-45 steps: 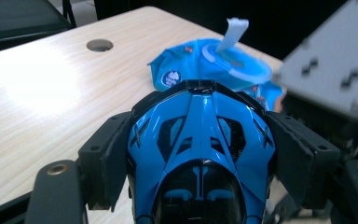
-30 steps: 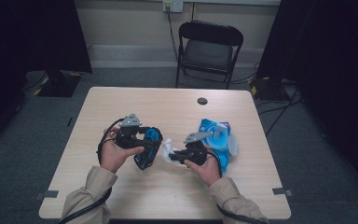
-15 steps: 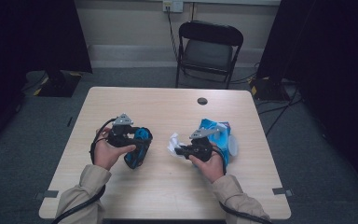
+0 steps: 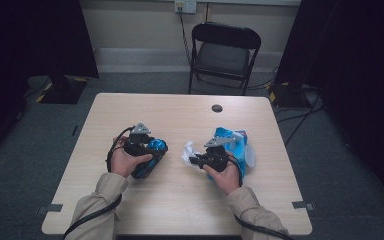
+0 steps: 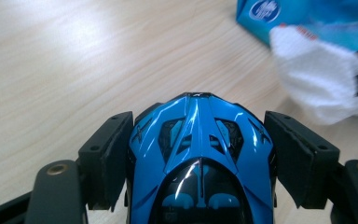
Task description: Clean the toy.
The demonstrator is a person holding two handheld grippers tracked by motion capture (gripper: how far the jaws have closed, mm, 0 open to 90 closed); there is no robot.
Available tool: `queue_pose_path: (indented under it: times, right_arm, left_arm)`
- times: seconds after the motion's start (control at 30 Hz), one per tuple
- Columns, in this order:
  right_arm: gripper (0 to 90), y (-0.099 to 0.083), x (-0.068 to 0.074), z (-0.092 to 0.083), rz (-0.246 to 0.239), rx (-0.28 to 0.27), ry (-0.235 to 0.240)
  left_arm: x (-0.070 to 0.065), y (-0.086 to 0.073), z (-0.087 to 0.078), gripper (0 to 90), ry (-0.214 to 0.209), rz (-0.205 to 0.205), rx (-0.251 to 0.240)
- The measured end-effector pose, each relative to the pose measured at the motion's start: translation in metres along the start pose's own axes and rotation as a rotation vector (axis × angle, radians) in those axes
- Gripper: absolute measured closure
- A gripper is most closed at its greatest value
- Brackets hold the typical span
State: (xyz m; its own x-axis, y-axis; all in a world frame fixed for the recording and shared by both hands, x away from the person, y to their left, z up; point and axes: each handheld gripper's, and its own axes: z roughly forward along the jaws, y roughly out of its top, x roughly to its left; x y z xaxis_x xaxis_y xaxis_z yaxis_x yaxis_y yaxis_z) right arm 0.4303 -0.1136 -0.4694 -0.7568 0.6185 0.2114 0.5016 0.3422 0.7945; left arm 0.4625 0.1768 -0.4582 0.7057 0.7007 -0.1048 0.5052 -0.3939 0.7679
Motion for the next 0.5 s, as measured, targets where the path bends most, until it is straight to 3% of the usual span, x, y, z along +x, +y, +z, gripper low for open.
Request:
queue_pose_path:
  times: [0.3, 0.5]
  right_arm:
    - [77.5, -0.001, -0.001, 0.001, -0.003, 0.006, -0.020]
    - [77.3, 0.002, -0.004, -0.002, -0.005, 0.001, -0.037]
  left_arm:
    - [0.005, -0.008, 0.019, 26.2, 0.014, -0.017, 0.051]
    - [0.005, -0.007, 0.023, 26.1, 0.024, -0.027, 0.061]
